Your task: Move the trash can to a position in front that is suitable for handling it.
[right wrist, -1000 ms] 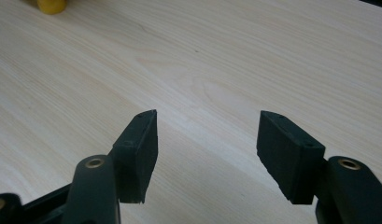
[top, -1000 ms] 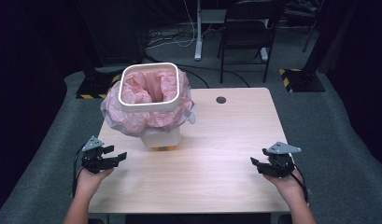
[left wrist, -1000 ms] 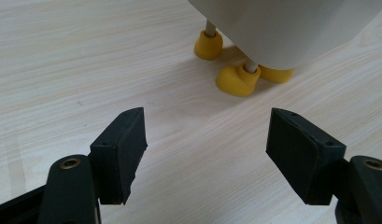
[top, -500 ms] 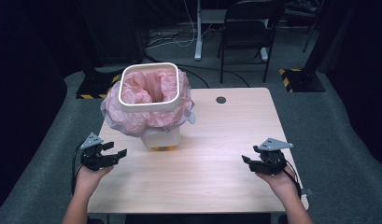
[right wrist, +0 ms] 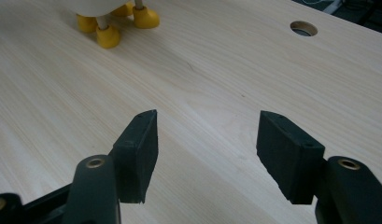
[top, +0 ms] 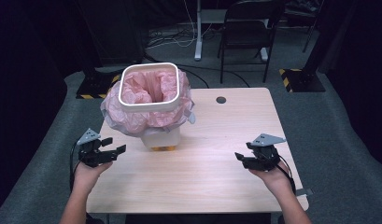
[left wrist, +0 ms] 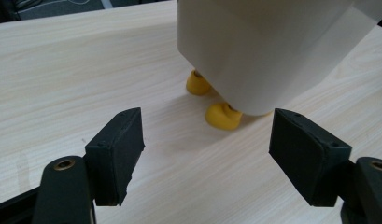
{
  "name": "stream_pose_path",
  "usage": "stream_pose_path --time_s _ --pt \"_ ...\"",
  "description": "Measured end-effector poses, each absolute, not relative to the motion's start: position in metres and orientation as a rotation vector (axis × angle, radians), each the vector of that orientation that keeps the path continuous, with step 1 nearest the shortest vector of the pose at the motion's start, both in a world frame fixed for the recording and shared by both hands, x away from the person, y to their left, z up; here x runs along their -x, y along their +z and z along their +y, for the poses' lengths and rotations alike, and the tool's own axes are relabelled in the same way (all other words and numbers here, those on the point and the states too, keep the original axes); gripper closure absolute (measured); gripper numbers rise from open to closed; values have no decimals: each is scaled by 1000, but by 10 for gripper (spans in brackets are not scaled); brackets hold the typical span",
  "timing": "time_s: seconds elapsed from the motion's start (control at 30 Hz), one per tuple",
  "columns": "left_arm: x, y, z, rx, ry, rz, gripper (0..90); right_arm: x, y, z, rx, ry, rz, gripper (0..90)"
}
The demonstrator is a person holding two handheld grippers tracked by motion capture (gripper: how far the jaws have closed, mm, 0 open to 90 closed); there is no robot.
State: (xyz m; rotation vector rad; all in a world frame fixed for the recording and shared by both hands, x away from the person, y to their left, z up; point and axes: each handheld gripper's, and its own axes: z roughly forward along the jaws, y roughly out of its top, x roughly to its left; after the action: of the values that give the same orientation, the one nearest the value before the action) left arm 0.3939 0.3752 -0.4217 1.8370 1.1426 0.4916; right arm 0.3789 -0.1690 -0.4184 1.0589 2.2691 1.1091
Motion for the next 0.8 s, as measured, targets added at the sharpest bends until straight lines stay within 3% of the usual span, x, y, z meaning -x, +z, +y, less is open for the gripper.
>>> stream_pose_path --time_s 0.8 --pt "-404 -392 366 -1873 521 1078 263 -396 -396 -123 -894 1145 2338 372"
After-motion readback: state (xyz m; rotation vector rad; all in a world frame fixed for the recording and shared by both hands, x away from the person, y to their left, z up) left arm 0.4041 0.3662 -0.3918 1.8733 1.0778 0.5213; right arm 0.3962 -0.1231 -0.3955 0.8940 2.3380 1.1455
